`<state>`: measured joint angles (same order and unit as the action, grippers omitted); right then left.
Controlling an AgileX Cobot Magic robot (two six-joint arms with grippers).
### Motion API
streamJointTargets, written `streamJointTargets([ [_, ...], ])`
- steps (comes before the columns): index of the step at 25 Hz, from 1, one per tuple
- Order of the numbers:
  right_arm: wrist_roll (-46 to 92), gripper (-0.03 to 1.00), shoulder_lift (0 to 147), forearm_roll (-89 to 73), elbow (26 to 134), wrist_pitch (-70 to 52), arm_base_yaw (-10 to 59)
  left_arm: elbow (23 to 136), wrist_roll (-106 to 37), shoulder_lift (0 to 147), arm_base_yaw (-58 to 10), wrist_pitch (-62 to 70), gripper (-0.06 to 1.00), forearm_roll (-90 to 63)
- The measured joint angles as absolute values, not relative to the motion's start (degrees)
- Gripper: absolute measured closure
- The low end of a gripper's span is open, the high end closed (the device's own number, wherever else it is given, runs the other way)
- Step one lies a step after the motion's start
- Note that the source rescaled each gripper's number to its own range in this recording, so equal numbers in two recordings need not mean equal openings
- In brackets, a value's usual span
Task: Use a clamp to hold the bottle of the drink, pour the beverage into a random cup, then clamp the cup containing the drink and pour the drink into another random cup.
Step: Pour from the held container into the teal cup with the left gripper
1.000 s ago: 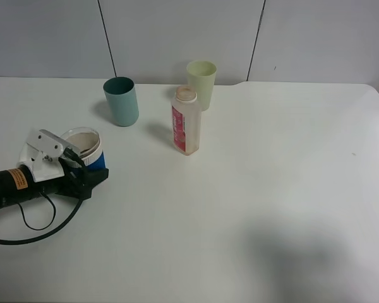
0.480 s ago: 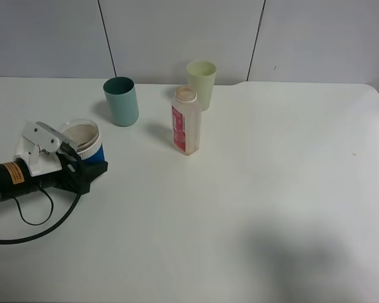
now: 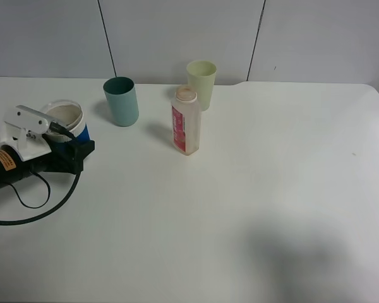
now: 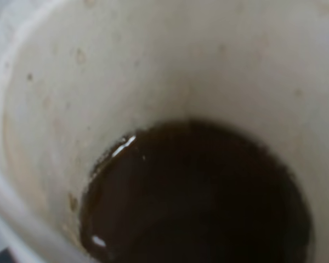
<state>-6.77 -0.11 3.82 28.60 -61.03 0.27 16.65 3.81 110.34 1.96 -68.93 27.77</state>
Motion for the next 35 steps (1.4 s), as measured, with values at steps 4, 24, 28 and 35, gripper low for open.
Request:
streamJointTargets([
  [4,-6.8,-0.03,-0.1,3.8,28.6,-61.0,0.3,17.0,0.9,110.3,2.0,-68.9,0.94,24.9],
  [24,-6.8,-0.03,-0.1,3.8,28.6,-61.0,0.3,32.2,-0.6,110.3,10.2,-59.1,0.94,29.8],
  [28,-6.8,-0.03,-0.1,3.8,28.6,-61.0,0.3,35.3,-0.6,110.3,10.6,-53.1,0.94,30.9],
  [35,-6.8,-0.03,-0.1,3.8,28.6,-61.0,0.3,42.2,2.8,110.4,10.6,-43.7,0.94,36.4],
])
